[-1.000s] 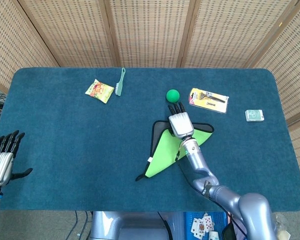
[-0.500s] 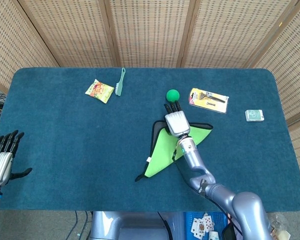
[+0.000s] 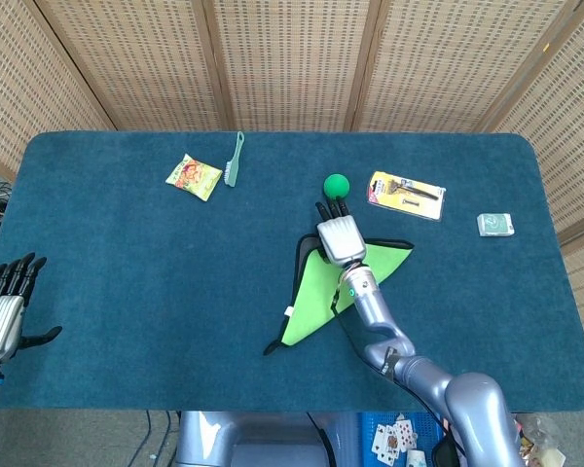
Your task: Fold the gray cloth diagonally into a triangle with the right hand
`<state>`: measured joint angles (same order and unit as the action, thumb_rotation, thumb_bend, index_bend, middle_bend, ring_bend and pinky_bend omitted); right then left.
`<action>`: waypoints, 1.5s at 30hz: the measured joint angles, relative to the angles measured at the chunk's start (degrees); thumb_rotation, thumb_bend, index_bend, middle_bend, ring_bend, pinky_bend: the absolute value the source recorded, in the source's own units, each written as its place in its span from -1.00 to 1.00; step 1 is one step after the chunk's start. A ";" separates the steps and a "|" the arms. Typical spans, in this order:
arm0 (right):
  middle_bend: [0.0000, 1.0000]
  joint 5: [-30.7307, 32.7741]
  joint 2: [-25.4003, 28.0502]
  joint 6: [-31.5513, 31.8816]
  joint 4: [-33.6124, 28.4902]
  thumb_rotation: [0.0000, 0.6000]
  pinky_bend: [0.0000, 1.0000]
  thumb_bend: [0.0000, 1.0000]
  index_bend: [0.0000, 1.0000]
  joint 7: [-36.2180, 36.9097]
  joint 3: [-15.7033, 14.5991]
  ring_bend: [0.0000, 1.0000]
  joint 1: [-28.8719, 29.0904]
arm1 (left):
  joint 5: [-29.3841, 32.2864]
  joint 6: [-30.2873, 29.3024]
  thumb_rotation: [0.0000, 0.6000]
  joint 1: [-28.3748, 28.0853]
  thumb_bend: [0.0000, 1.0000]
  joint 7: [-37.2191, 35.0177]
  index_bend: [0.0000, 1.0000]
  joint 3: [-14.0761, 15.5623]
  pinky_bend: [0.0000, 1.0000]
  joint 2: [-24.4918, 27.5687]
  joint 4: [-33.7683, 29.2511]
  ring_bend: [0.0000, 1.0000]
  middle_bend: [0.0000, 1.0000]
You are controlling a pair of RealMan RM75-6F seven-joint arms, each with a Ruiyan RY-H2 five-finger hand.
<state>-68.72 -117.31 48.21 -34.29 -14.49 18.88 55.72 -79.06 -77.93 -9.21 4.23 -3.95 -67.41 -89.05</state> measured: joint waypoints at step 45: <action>-1.00 -0.22 1.73 1.79 -3.72 1.00 -1.00 -0.42 -0.65 -1.18 0.16 -1.00 1.16 | -0.47 -0.43 1.00 -0.02 -0.78 -0.66 -1.00 0.15 -1.00 0.17 -0.26 -1.00 -1.00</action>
<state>-68.94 -115.58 50.00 -38.01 -15.68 19.03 56.88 -79.53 -78.36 -9.23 3.58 -3.79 -67.24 -89.30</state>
